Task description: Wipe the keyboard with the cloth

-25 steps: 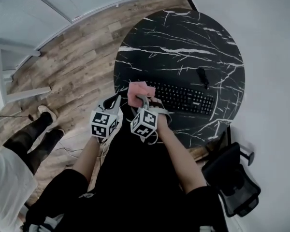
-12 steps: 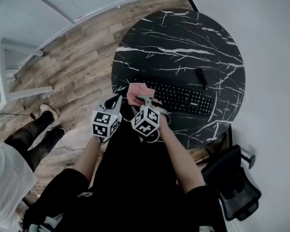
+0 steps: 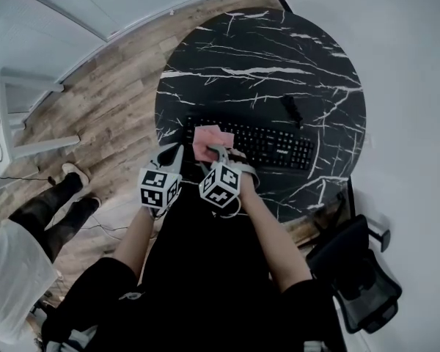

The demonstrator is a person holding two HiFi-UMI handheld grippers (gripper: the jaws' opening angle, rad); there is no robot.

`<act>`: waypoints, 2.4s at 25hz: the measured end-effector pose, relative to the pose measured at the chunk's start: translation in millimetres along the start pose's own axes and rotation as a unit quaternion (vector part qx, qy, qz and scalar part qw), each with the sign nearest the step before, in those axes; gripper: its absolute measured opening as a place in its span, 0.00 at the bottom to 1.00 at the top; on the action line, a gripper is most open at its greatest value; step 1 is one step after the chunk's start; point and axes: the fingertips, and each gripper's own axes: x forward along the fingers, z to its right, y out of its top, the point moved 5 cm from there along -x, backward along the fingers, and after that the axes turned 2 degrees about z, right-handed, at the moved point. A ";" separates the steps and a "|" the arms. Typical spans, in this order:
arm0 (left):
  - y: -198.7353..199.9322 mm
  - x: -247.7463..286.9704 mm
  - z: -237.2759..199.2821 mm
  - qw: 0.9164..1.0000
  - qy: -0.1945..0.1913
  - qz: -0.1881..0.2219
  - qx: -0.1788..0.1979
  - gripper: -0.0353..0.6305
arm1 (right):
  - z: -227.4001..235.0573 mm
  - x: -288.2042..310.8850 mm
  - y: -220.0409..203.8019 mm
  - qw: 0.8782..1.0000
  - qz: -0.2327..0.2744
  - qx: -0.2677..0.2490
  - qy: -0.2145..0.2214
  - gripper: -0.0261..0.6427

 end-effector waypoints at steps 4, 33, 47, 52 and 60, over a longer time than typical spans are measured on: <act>3.8 8.9 16.9 1.000 -0.005 -0.003 0.007 0.05 | 4.6 -9.8 -14.8 1.000 -0.002 0.000 -0.004 0.27; 11.4 60.0 115.0 0.996 -0.044 -0.048 0.068 0.05 | 30.3 -65.3 -105.0 0.999 -0.004 0.038 -0.038 0.26; 11.0 77.7 161.8 0.992 -0.056 -0.067 0.092 0.05 | 45.4 -95.0 -152.1 0.997 -0.003 0.061 -0.053 0.25; 10.5 84.8 179.3 0.991 -0.059 -0.070 0.093 0.05 | 51.9 -105.0 -168.6 0.996 0.002 0.074 -0.054 0.24; 9.9 98.4 210.3 0.989 -0.070 -0.079 0.107 0.05 | 62.5 -122.4 -194.3 0.995 0.004 0.082 -0.065 0.24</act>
